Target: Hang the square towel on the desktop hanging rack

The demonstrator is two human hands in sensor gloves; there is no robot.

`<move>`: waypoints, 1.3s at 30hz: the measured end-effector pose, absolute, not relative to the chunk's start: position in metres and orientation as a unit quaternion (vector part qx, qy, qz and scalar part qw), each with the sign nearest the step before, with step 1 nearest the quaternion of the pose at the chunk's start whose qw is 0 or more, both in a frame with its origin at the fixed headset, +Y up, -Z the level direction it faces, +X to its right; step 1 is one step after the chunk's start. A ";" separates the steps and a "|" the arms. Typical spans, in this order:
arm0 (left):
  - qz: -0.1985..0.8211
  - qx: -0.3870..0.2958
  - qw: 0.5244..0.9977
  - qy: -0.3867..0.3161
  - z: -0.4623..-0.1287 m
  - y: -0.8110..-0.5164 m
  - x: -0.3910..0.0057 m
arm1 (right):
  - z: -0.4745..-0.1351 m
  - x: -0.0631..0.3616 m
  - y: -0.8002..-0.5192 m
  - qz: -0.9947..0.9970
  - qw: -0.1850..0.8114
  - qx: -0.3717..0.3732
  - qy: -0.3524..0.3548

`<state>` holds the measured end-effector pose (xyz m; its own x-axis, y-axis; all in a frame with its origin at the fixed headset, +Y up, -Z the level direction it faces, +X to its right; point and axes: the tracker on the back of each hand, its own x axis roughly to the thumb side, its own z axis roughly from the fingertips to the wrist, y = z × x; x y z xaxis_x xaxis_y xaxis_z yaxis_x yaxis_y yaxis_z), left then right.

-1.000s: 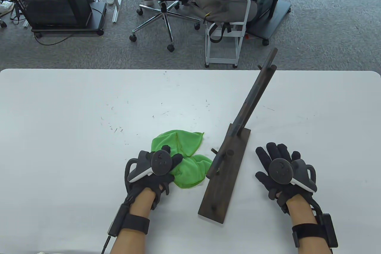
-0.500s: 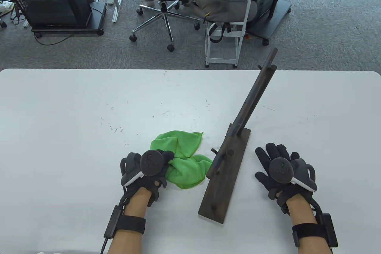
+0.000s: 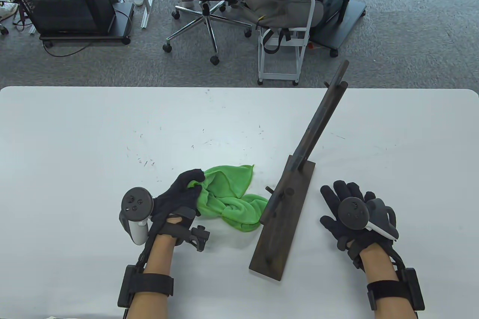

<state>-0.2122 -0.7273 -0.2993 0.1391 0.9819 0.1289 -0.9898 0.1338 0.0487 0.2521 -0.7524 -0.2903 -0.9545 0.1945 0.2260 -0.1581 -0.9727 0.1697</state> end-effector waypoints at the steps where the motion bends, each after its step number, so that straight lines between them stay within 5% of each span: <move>1: 0.683 0.062 0.727 -0.031 -0.299 -0.726 -0.212 | -0.290 0.252 -0.752 0.986 0.088 0.121 0.076; 10: 0.805 0.077 0.587 -0.039 -0.295 -0.691 -0.196 | -0.291 0.250 -0.752 0.984 0.106 0.123 0.078; 25: 0.780 0.130 0.599 -0.124 -0.296 -0.515 -0.163 | -0.290 0.247 -0.753 0.980 0.121 0.132 0.082; 39: 0.765 0.152 0.600 -0.178 -0.286 -0.404 -0.127 | -0.291 0.245 -0.755 0.978 0.133 0.134 0.084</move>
